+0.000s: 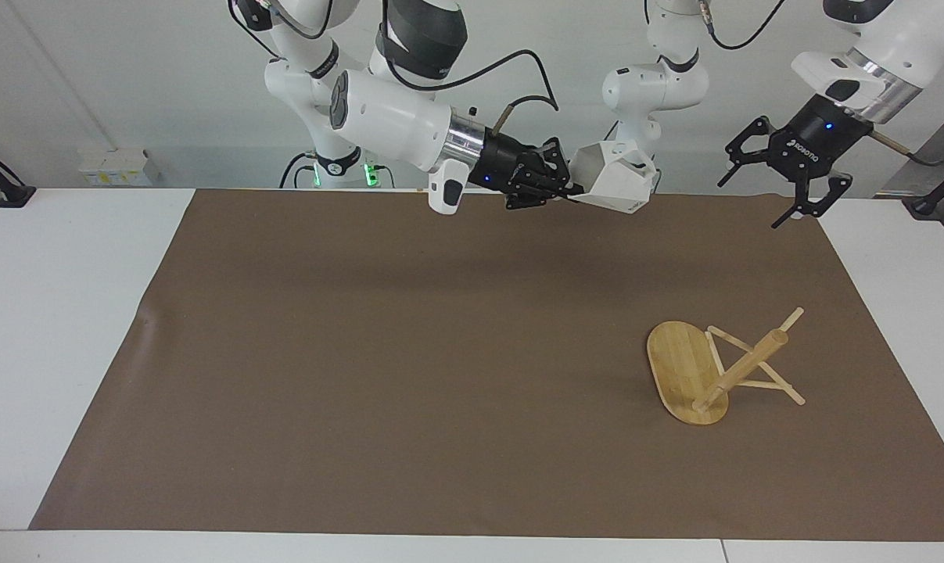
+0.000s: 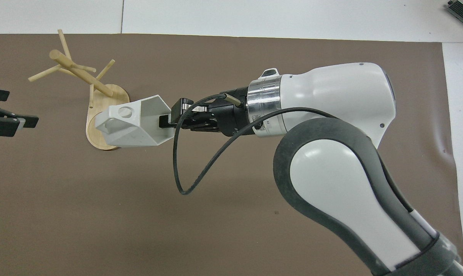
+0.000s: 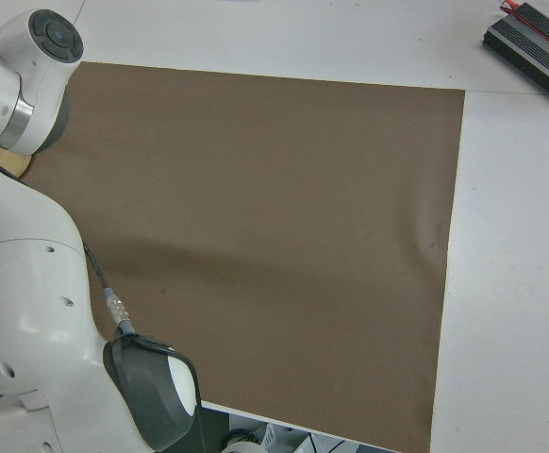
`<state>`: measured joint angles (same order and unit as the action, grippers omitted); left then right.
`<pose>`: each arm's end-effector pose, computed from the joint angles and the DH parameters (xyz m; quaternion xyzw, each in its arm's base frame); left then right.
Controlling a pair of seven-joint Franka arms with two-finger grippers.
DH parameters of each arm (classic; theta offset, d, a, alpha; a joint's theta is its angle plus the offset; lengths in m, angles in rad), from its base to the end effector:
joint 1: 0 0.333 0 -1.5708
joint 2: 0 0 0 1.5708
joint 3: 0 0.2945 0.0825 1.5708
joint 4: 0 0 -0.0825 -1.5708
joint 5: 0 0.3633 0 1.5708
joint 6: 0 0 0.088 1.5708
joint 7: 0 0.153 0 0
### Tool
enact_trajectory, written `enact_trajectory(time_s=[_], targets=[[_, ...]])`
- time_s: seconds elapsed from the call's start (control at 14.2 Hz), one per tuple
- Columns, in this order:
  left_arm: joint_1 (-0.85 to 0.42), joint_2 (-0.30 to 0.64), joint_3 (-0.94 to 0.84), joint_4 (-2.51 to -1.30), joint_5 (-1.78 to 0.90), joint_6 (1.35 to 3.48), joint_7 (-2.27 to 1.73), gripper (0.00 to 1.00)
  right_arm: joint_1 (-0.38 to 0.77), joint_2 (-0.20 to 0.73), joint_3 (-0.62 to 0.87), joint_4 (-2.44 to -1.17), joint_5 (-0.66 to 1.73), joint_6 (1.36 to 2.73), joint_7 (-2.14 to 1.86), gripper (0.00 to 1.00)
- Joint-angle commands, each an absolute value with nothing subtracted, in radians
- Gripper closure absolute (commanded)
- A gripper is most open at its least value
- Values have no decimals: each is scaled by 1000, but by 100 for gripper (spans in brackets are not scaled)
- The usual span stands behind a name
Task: Hang cup on rack
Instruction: 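Reach the left gripper toward the cup held by the right gripper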
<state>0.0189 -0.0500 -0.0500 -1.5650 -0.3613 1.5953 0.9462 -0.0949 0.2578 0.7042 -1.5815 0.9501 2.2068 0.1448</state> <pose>0.5233 -0.0702 0.5980 0.8668 -0.4640 0.1142 0.1426 0.5353 0.3885 0.5437 -0.8558 0.0128 0.0152 0.5170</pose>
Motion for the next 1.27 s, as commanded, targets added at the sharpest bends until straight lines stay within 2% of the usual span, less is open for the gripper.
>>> enact_trajectory(time_s=[0.0, 0.14, 0.42, 0.85, 1.2], targets=[[-52, -80, -38, -1601, -379, 1598, 1132, 0, -103, 259, 721, -1585, 905, 2226, 193, 100], [-71, -100, -38, -1644, -435, 1608, 1164, 0, -103, 259, 721, -1585, 904, 2226, 199, 100], [-75, -208, -38, -1866, -590, 1750, 1325, 0, -101, 259, 721, -1585, 902, 2227, 216, 100], [-121, -213, -38, -1879, -658, 1821, 1396, 0, -100, 259, 721, -1586, 896, 2227, 221, 100], [-149, -245, -38, -1959, -703, 1900, 1393, 0, -100, 259, 721, -1586, 888, 2227, 232, 100]])
